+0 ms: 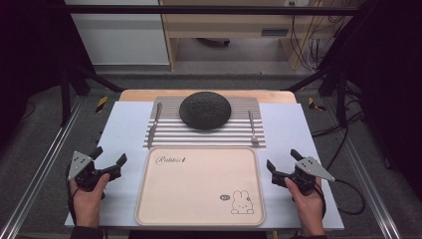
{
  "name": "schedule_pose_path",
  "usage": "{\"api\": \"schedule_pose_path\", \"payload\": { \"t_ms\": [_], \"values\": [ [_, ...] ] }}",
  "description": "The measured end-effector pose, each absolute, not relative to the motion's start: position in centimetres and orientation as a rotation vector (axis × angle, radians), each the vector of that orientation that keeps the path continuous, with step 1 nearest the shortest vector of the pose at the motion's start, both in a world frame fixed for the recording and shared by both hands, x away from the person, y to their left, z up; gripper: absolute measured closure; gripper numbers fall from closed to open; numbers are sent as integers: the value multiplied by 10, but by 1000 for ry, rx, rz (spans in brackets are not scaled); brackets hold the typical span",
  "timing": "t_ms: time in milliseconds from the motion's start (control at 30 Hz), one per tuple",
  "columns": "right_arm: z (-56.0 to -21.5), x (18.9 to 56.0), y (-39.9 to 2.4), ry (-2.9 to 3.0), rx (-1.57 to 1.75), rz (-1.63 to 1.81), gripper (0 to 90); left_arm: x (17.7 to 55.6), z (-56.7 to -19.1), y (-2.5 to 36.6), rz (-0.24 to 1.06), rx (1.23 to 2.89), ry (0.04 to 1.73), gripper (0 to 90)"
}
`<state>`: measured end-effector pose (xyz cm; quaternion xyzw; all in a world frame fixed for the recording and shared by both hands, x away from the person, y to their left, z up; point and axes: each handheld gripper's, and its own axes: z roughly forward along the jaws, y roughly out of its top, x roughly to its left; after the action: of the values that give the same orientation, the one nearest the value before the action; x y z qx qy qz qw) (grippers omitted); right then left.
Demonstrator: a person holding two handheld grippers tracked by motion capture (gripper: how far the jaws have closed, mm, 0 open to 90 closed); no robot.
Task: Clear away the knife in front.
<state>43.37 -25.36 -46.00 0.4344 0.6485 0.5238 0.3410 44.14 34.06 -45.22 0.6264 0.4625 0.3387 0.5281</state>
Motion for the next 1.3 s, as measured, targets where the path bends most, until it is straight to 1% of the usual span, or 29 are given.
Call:
{"api": "schedule_pose_path", "payload": {
  "t_ms": [33,67,267,333,433,600,667,833,933,1067,1167,1300],
  "values": [
    [-460,434,-254,1687,1130,1363,51,441,-452,340,823,1521,1112,65],
    [-460,434,-252,1699,1124,1361,56,442,-452,339,833,1534,1110,94],
    [-462,434,-250,1731,1125,1338,56,442,-453,332,787,1558,1084,57],
    [-462,434,-251,1714,1128,1339,41,443,-453,328,784,1567,1065,47],
    [-462,434,-251,1709,1135,1339,41,444,-454,323,778,1581,1063,47],
    [-463,437,-248,1713,1164,1314,52,446,-456,316,738,1653,1083,55],
    [-462,436,-248,1713,1169,1313,56,449,-455,311,756,1677,1086,52],
    [-460,434,-251,1739,1206,1333,58,460,-450,298,767,1726,1088,58],
    [-460,434,-250,1743,1202,1337,62,469,-444,292,771,1779,1062,66],
    [-461,436,-247,1739,1199,1300,64,486,-432,289,766,1797,1065,91],
    [-461,436,-248,1713,1212,1291,56,500,-423,287,771,1809,1067,92],
    [-461,436,-250,1717,1220,1288,72,517,-420,285,784,1834,1079,89]
  ]
}}
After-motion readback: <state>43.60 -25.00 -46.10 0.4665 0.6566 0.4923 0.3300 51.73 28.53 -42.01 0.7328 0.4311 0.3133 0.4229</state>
